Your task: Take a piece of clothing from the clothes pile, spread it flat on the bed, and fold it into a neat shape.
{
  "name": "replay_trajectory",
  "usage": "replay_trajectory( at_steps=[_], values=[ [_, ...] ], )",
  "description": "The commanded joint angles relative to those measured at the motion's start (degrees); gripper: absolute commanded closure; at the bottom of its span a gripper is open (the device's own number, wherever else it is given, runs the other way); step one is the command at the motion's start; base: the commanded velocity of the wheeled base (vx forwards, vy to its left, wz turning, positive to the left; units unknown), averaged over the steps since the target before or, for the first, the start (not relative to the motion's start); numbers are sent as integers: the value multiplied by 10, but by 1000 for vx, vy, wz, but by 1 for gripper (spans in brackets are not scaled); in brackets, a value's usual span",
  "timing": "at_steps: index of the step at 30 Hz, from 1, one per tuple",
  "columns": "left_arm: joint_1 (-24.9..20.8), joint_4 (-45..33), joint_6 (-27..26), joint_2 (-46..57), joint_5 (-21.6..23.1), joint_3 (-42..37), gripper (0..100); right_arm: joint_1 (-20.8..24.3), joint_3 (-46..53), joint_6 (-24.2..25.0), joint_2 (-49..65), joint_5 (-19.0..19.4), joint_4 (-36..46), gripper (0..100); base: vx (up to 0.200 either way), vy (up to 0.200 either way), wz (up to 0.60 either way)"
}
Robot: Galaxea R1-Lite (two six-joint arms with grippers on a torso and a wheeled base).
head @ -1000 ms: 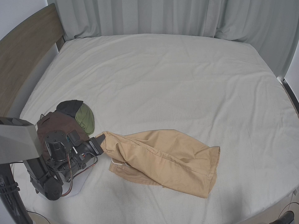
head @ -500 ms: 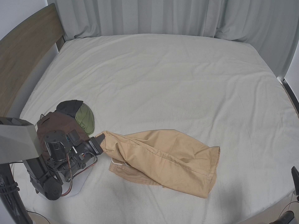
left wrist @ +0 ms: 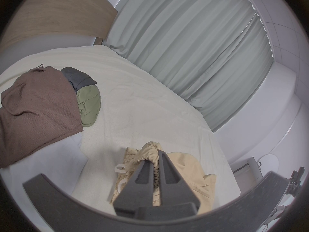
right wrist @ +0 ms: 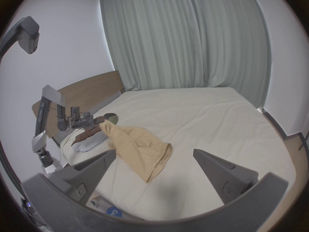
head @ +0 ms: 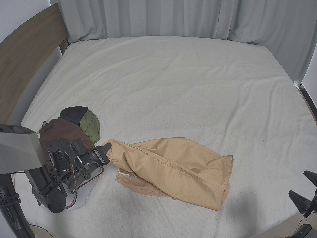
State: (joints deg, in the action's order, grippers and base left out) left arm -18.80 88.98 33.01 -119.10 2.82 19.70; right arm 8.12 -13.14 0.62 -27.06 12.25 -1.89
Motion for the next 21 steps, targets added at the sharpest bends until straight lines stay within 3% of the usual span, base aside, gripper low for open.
replay_trajectory(
  at_steps=[1,14,21],
  values=[
    [-1,1,0,-2,0,0,100,31,2,1,-55,19,5,0,0,0,0],
    [-1,1,0,1,1,0,100,44,-1,0,-166,117,-1,0,0,0,0],
    [-4,1,0,4,1,0,100,57,-9,2,-213,133,-12,0,0,0,0]
  ],
)
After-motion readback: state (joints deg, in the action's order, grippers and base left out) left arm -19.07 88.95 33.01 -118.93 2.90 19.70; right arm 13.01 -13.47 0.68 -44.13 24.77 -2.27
